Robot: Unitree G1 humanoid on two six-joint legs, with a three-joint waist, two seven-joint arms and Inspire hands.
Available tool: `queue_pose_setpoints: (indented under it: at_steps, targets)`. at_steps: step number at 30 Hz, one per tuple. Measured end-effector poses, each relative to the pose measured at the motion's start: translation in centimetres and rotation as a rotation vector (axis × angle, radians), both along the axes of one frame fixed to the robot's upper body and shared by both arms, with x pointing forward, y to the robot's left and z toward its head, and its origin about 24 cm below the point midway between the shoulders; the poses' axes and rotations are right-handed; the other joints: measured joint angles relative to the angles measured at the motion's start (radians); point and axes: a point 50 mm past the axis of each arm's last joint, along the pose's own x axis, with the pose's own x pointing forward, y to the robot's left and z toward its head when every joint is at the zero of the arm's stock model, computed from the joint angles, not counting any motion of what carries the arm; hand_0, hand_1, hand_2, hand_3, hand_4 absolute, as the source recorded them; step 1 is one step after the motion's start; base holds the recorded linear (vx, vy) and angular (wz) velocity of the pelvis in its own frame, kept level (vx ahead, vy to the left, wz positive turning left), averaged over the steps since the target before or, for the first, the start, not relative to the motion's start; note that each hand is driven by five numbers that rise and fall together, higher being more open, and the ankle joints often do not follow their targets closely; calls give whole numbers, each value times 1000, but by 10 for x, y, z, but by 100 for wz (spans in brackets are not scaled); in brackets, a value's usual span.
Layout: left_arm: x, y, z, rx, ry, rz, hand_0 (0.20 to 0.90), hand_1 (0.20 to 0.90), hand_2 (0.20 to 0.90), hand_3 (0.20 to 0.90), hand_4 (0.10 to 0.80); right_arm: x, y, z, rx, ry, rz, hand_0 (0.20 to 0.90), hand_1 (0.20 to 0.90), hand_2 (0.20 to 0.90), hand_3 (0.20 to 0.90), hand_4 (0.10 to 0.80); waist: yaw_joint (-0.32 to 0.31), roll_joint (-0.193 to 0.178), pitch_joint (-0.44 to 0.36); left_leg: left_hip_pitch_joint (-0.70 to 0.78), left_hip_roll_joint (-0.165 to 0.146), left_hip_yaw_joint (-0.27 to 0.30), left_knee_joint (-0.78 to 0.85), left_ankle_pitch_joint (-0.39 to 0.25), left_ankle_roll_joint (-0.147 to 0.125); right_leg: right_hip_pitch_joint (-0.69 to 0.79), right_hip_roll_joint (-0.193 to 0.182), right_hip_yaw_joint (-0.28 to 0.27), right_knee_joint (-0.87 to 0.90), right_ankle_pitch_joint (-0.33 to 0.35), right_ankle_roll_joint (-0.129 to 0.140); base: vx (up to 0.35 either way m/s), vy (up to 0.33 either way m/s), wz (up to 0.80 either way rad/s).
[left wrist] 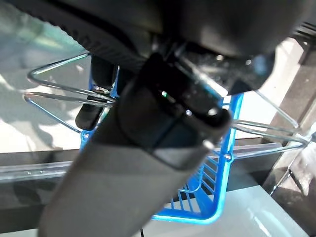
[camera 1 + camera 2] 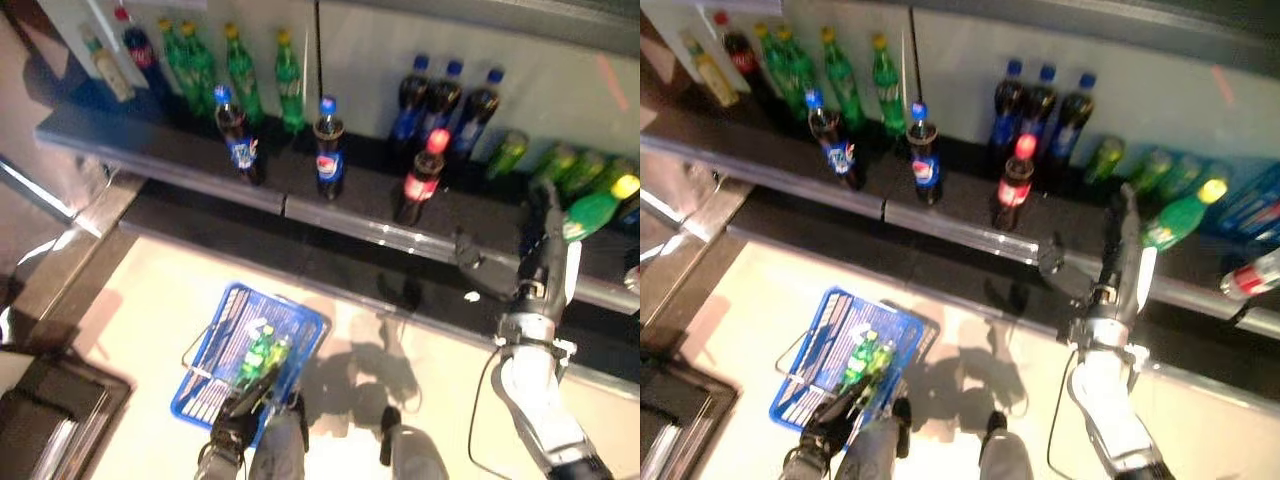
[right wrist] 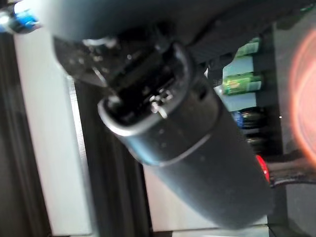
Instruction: Pick up the drink and place into the basket.
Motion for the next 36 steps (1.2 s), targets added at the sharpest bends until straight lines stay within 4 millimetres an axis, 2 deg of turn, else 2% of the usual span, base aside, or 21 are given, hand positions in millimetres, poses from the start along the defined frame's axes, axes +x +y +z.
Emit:
queue_pose_setpoints:
  at_steps: [4, 11, 17, 22, 31, 36]
  targets:
    - [24, -3, 12, -8, -72, -17, 300, 300, 300, 200, 100, 15, 6, 14, 22, -42, -26, 900, 900, 900, 900, 800, 14, 12, 65, -50, -4, -4, 37, 2, 8, -54, -10, -1, 47, -5, 0, 2, 17, 0]
    - [41, 1, 22, -26, -122, 5, 300, 300, 300, 200, 100, 30, 21, 35, 65, -108, -41, 900, 900, 900, 900, 800, 26, 12, 113, -106, -10, -22, 57, 5, 15, -109, -11, 0, 65, -7, 0, -9, -9, 0]
    - [47, 0, 26, -32, -146, 8, 300, 300, 300, 200, 100, 41, 21, 54, 91, -180, -91, 900, 900, 900, 900, 800, 48, 10, 115, -156, -15, -32, 57, 6, 14, -159, -11, 1, 67, -7, 0, -30, -36, 0]
    - [49, 0, 28, -28, -150, -3, 300, 300, 300, 200, 100, 44, 22, 56, 87, -175, -95, 900, 900, 900, 900, 800, 64, 7, 117, -162, -15, -39, 51, 5, 13, -165, -9, -1, 61, -7, 1, 13, -49, 0]
    - [58, -1, 34, -9, -176, -41, 300, 300, 300, 200, 100, 61, 31, 75, 134, -208, -127, 900, 900, 900, 900, 800, 74, 6, 117, -192, -18, -48, 51, 5, 13, -193, -9, -1, 58, -5, 2, -1, -13, 1]
    - [64, 0, 39, -4, -196, -51, 300, 300, 300, 200, 100, 72, 31, 93, 150, -237, -174, 900, 900, 900, 900, 800, 97, 6, 117, -226, -18, -58, 52, 7, 12, -222, -7, -6, 57, 3, 4, -43, -43, 2]
